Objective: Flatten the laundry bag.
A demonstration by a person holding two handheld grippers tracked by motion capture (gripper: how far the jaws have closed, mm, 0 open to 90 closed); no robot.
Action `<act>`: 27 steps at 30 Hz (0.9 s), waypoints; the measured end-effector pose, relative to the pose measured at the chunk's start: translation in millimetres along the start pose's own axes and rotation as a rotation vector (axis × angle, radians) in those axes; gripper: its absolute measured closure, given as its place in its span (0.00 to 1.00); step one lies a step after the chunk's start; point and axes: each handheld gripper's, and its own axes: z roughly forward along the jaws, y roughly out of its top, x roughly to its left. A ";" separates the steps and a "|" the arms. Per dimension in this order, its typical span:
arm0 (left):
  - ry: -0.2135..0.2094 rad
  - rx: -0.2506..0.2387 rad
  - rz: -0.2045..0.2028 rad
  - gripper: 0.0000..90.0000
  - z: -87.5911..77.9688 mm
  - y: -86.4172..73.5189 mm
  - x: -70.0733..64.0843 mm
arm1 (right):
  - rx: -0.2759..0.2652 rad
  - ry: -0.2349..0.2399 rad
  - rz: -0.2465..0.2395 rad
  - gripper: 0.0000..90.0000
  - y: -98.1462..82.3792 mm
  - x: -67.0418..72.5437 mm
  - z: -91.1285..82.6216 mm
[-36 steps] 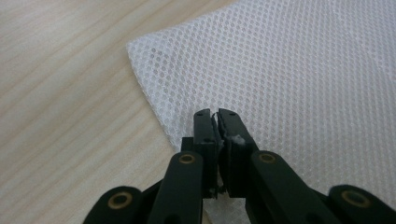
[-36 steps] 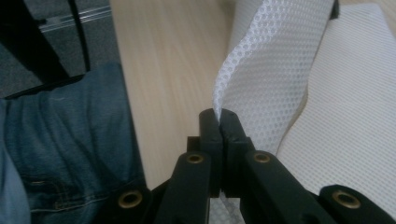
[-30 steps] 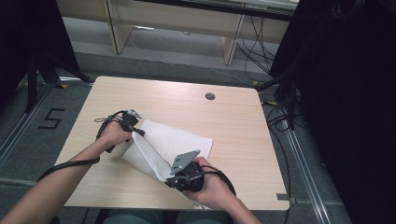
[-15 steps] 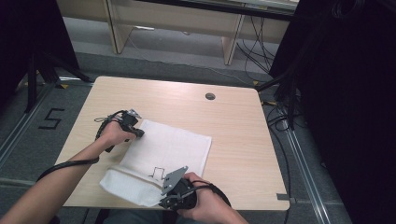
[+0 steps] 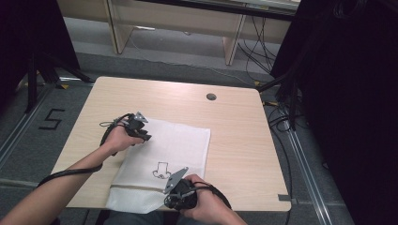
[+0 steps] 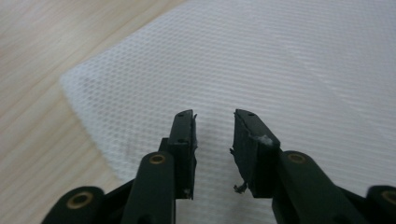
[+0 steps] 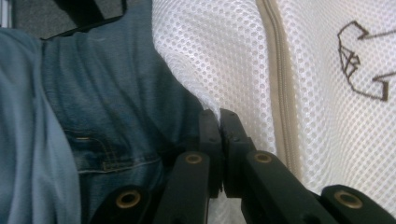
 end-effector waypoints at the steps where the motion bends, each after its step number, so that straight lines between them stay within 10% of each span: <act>1: -0.006 -0.004 0.018 0.73 -2.8 1.7 -4.5 | 0.001 -0.001 0.010 1.00 -0.8 -1.5 -0.2; 10: -0.158 0.047 0.217 0.61 -15.9 3.6 -57.9 | 0.006 -0.061 0.097 0.84 -4.9 -14.3 1.3; 19: -0.172 0.087 0.287 0.64 -5.4 -12.1 -83.9 | -0.040 -0.088 0.168 0.66 -19.0 -10.6 -21.9; 27: -0.174 0.088 0.278 0.69 -0.9 -13.2 -85.1 | -0.061 -0.137 0.261 0.81 -39.8 -24.6 -45.5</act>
